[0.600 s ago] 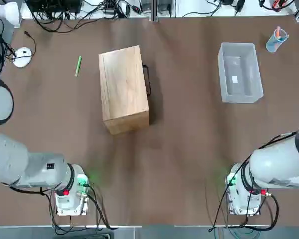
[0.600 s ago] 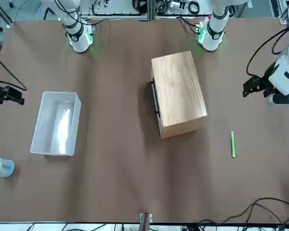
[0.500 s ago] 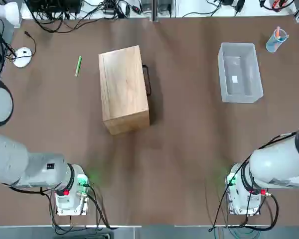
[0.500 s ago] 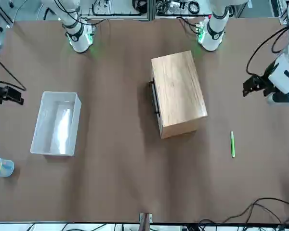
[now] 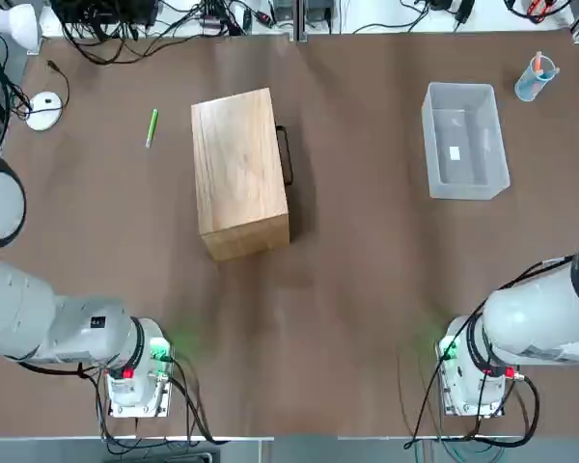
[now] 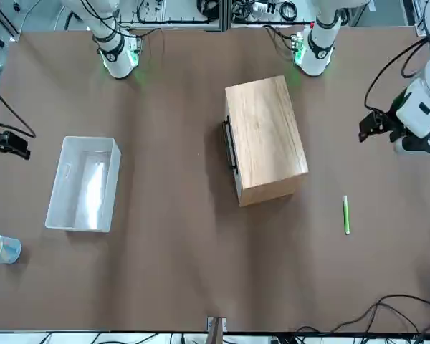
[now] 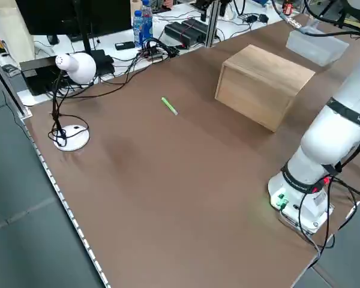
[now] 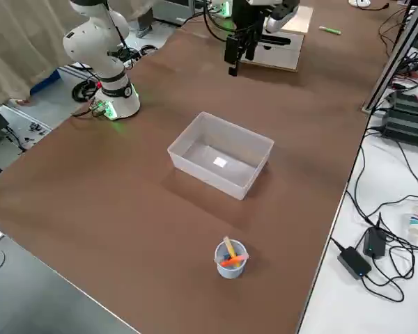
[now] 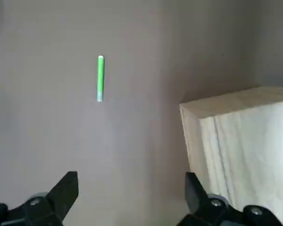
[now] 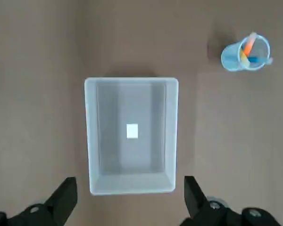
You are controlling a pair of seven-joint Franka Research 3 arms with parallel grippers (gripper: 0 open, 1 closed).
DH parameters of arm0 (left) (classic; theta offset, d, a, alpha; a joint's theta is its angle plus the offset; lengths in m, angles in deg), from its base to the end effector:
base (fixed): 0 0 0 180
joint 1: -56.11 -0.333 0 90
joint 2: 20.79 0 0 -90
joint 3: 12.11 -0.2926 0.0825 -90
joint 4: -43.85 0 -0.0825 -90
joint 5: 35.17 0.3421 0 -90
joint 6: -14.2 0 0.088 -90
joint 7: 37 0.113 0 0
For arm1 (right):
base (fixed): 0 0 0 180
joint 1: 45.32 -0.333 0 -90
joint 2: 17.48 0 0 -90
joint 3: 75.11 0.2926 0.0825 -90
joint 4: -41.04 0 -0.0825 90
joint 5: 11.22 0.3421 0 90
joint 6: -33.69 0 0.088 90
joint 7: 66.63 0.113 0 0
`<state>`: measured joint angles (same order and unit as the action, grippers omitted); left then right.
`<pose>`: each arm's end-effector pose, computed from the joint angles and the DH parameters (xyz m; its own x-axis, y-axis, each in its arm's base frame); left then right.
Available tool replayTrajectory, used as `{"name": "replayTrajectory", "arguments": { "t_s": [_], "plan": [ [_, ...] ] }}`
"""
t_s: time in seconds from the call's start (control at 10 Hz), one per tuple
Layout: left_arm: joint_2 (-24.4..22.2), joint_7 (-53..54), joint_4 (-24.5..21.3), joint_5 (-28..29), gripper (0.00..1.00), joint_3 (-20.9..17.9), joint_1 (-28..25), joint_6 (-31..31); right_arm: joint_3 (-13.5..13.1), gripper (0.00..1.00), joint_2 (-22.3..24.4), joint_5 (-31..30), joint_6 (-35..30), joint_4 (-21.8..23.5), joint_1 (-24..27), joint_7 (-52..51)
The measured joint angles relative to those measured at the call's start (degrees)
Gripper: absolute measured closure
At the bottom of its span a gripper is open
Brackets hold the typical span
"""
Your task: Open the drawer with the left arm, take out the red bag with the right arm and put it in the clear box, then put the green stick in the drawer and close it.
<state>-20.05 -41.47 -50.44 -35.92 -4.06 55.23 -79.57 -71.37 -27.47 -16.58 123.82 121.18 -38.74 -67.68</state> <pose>0.5156 -0.0658 0.5619 0.9987 -0.0463 -0.0230 -0.0460 -0.9989 0.0131 0.5608 -0.0417 0.5761 0.9995 -0.0321 -0.0011 -0.0319 -0.9961 0.0821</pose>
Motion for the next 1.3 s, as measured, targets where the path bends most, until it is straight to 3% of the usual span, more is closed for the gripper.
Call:
{"name": "replayTrajectory", "arguments": {
  "t_s": [0.5,0.9,1.1,1.3],
  "plan": [
    [5.2,-24.9,3.9,0.2,0.0,16.1,0.7,-0.2,-0.2,0.0,0.0,-0.7,2.3,0.0,-0.2,0.0],
    [14.7,-42.9,5.4,3.1,0.0,29.7,1.9,-6.8,-0.4,0.0,0.0,-0.7,2.4,-0.1,-0.1,0.0],
    [19.4,-53.5,7.7,5.7,0.0,32.3,6.1,-11.7,-0.3,0.0,0.0,-0.7,2.4,-0.1,-0.3,0.0],
    [24.6,-61.1,11.6,10.6,0.0,32.3,12.4,-12.4,-0.4,0.0,0.0,-0.7,2.6,-0.1,-0.2,0.0]
  ]
}}
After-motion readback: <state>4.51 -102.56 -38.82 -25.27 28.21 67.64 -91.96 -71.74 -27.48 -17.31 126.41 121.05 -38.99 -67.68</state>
